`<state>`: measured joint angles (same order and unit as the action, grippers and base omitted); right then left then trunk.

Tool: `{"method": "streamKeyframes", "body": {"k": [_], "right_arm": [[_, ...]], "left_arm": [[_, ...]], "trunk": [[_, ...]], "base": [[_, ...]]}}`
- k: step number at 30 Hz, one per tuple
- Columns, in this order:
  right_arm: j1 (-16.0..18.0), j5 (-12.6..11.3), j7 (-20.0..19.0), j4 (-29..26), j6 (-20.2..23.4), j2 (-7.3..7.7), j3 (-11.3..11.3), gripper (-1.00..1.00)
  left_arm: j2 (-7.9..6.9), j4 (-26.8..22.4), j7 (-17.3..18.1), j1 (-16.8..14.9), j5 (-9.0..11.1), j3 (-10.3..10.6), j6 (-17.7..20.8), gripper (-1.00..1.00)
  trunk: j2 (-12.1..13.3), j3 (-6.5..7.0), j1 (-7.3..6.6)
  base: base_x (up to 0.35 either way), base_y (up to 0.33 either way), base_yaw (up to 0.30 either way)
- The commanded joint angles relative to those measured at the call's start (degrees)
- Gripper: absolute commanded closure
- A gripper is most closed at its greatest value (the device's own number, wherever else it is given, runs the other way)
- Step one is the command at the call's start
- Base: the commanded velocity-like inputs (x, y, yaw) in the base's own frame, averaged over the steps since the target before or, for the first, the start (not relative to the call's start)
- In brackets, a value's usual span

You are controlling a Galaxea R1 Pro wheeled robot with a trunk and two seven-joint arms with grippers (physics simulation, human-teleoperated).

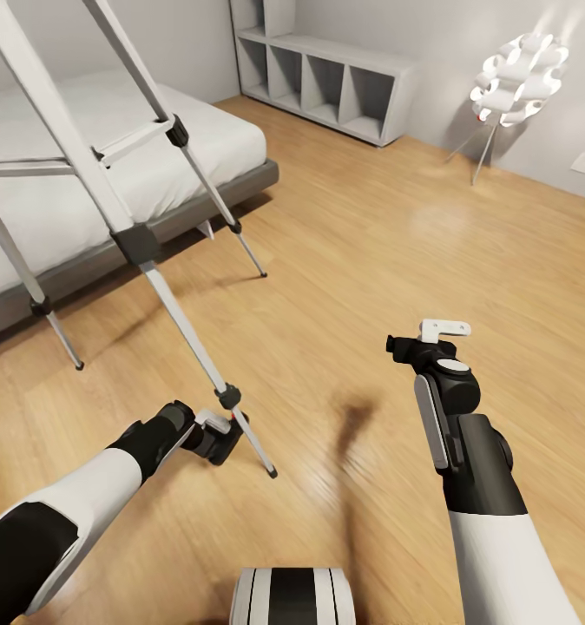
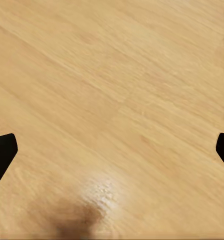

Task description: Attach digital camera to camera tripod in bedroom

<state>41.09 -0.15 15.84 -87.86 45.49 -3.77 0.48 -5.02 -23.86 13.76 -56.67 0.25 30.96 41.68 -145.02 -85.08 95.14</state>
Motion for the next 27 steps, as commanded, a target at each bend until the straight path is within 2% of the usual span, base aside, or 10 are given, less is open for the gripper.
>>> {"method": "streamKeyframes", "body": {"k": [1,12,27], "right_arm": [[0.0,0.0,0.2,0.0,0.3,-0.02,0.1,-1.00],[0.0,0.0,0.2,0.0,0.3,-0.03,0.1,-1.00],[0.0,0.0,0.2,0.0,0.3,-0.01,0.1,-1.00]], "left_arm": [[-0.08,-0.1,0.2,0.0,0.0,0.3,0.2,-1.00],[-0.07,-0.1,0.1,0.0,0.0,0.4,0.2,-1.00],[-0.10,1.2,0.2,0.0,0.0,0.4,0.2,-1.00]], "trunk": [[0.0,0.01,-0.01],[0.0,0.59,-0.01],[0.0,0.66,-0.01]], "base": [[0.000,0.000,-0.200],[0.000,0.000,-0.197],[0.000,0.000,-0.015]]}}
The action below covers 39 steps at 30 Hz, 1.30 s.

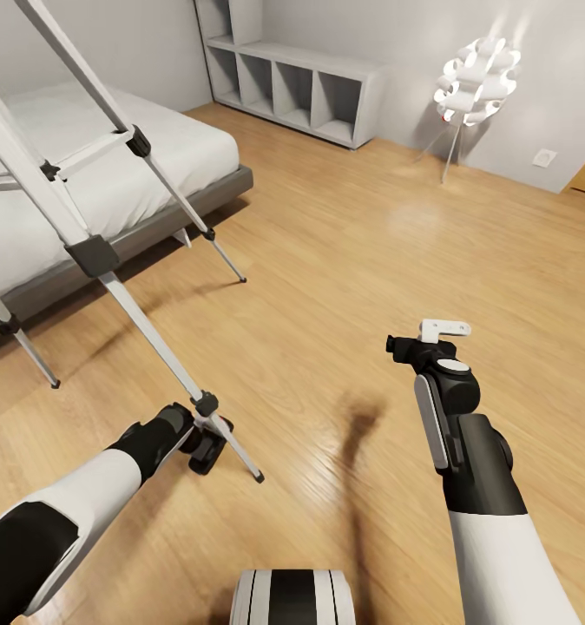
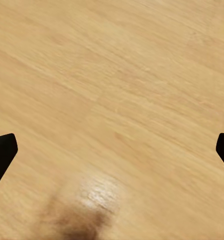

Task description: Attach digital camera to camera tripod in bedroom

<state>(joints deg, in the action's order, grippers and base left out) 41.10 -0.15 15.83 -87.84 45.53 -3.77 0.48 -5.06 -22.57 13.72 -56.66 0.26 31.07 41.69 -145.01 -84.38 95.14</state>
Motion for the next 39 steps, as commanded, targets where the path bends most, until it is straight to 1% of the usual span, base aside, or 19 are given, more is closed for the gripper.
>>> {"method": "streamKeyframes", "body": {"k": [1,8,19,28,39], "right_arm": [[0.0,0.0,0.3,0.0,0.3,-0.01,0.1,-1.00],[0.0,0.0,0.3,0.0,0.3,-0.01,0.1,-1.00],[0.0,0.0,0.3,0.0,0.3,-0.03,0.1,-1.00],[0.0,0.0,0.3,0.0,0.3,-0.02,0.1,-1.00],[0.0,0.0,0.3,0.0,0.3,-0.02,0.1,-1.00]], "left_arm": [[-0.04,0.1,0.2,0.0,0.0,0.3,0.2,-1.00],[-0.03,0.2,0.2,0.0,0.0,0.3,0.2,-1.00],[-0.03,0.2,0.2,0.0,0.0,0.3,0.2,-1.00],[-0.08,0.2,0.2,0.0,0.0,0.3,0.2,-1.00],[-0.22,0.4,0.2,0.0,0.0,0.3,0.2,-1.00]], "trunk": [[0.0,-0.04,-0.01],[0.0,-0.04,-0.01],[-0.2,-2.48,0.27],[-0.2,-2.39,0.27],[-0.2,-2.37,0.27]], "base": [[0.000,0.000,0.000],[0.000,0.000,0.000],[0.000,0.000,0.000],[0.000,0.000,-0.065],[0.024,0.016,-0.009]]}}
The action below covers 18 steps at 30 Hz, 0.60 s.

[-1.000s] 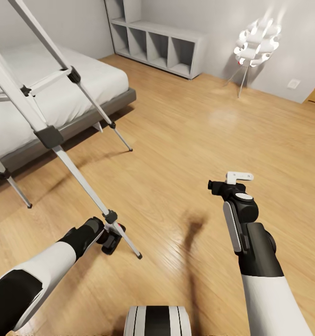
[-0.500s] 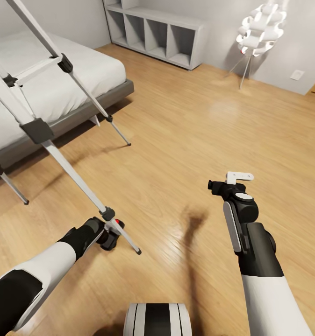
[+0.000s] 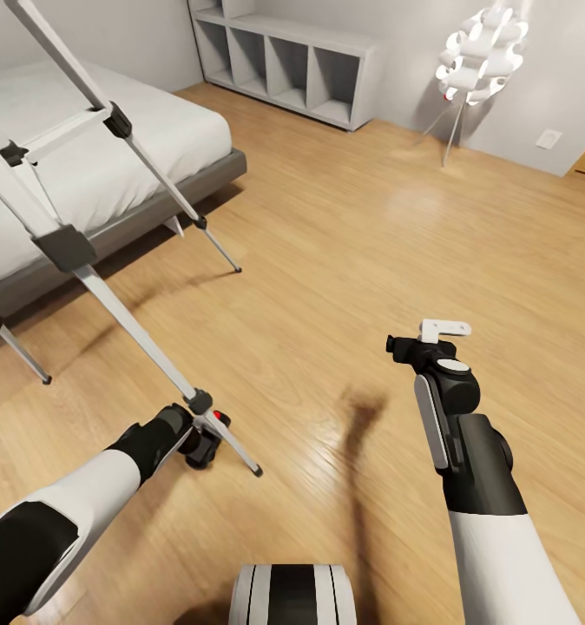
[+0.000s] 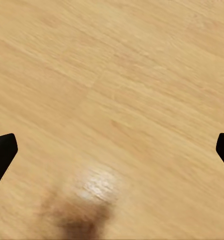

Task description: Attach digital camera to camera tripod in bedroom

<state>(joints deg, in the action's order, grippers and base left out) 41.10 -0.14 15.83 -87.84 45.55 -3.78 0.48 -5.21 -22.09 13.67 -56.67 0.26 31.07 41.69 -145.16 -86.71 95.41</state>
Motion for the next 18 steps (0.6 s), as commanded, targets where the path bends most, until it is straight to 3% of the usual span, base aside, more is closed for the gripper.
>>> {"method": "streamKeyframes", "body": {"k": [1,18], "right_arm": [[0.0,0.0,0.2,0.0,0.3,-0.01,0.1,-1.00],[0.0,0.0,0.2,0.0,0.3,-0.02,0.1,-1.00]], "left_arm": [[-0.08,-0.1,0.2,0.0,0.0,0.3,0.2,-1.00],[-0.06,1.0,0.2,0.0,0.0,0.3,0.1,-1.00]], "trunk": [[0.0,-0.04,0.00],[0.0,-0.04,0.00]], "base": [[0.068,0.058,-0.001],[0.057,0.032,0.000]]}}
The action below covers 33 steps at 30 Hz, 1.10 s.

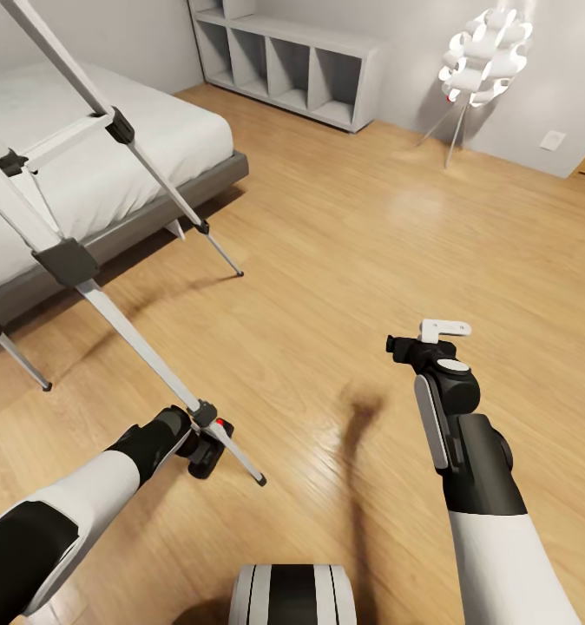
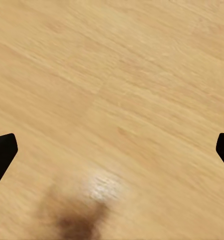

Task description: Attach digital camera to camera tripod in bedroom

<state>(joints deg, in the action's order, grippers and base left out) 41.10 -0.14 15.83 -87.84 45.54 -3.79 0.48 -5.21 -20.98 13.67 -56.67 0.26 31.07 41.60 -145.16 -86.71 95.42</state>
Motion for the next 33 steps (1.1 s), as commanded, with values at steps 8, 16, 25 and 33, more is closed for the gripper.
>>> {"method": "streamKeyframes", "body": {"k": [8,16,25,33], "right_arm": [[0.0,0.0,0.2,0.0,0.3,-0.01,0.1,-1.00],[0.0,0.0,0.3,0.0,0.3,0.00,0.1,-1.00],[0.0,0.0,0.2,0.0,0.3,0.01,0.1,-1.00],[0.0,0.0,0.3,0.0,0.3,-0.01,0.1,-1.00]], "left_arm": [[0.02,-0.1,0.2,0.0,0.0,0.3,0.2,-1.00],[0.03,0.1,0.2,0.0,0.1,0.3,0.2,-1.00],[0.03,1.5,0.2,0.0,0.0,0.3,0.2,-1.00],[0.03,1.6,0.2,0.0,0.0,0.3,0.2,-1.00]], "trunk": [[0.0,0.15,-0.01],[0.0,0.23,-0.01],[0.0,0.23,-0.01],[-0.1,-0.43,0.07]], "base": [[0.002,0.001,-0.134],[0.000,0.000,-0.040],[0.000,0.000,-0.001],[0.000,0.000,0.000]]}}
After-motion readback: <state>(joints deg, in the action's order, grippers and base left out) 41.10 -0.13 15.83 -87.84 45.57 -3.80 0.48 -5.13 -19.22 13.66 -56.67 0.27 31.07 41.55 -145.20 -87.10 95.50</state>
